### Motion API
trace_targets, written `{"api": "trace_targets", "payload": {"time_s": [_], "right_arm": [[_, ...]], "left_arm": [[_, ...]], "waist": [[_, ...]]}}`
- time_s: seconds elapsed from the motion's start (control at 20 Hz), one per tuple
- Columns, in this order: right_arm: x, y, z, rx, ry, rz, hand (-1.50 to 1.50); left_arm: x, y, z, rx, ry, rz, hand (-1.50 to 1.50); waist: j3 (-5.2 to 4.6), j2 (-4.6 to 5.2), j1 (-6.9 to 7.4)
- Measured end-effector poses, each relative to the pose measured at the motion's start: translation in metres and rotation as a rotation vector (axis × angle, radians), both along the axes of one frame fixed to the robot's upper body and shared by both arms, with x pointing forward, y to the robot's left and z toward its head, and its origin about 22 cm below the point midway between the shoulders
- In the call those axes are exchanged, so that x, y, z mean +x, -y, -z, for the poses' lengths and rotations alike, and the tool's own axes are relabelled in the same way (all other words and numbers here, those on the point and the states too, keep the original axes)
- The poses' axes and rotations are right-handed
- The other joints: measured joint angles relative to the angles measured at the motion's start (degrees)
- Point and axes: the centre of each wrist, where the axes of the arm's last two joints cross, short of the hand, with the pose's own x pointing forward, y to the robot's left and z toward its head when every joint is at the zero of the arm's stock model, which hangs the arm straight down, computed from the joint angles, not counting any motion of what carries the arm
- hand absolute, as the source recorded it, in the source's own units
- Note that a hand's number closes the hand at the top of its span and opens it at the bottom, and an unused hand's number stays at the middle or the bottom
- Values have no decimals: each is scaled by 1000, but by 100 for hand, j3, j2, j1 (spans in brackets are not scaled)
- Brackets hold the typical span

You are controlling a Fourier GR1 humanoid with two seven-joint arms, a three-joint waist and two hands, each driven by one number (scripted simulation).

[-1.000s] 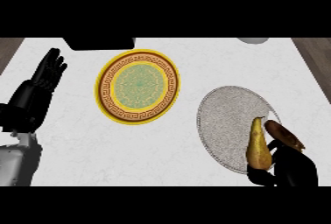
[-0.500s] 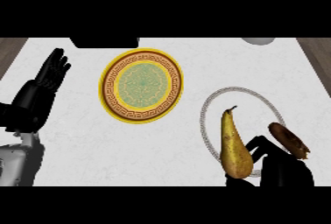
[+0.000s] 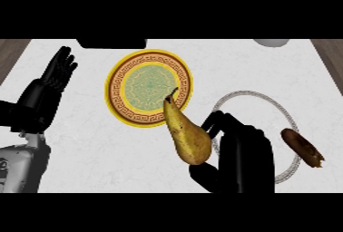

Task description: Pick the pear from the placemat and place it in the plate

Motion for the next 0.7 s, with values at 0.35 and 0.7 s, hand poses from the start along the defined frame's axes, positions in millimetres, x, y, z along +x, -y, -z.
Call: {"api": "trace_targets", "payload": {"time_s": [0.35, 0.7], "right_arm": [[52, -42, -16, -1, 12, -84, 150], [111, -65, -16, 63, -31, -98, 150]], "left_arm": [[0, 1, -6, 5, 7, 11, 0], [5, 7, -9, 2, 10, 29, 0]], "waist": [[0, 11, 79], [1, 38, 169]]}}
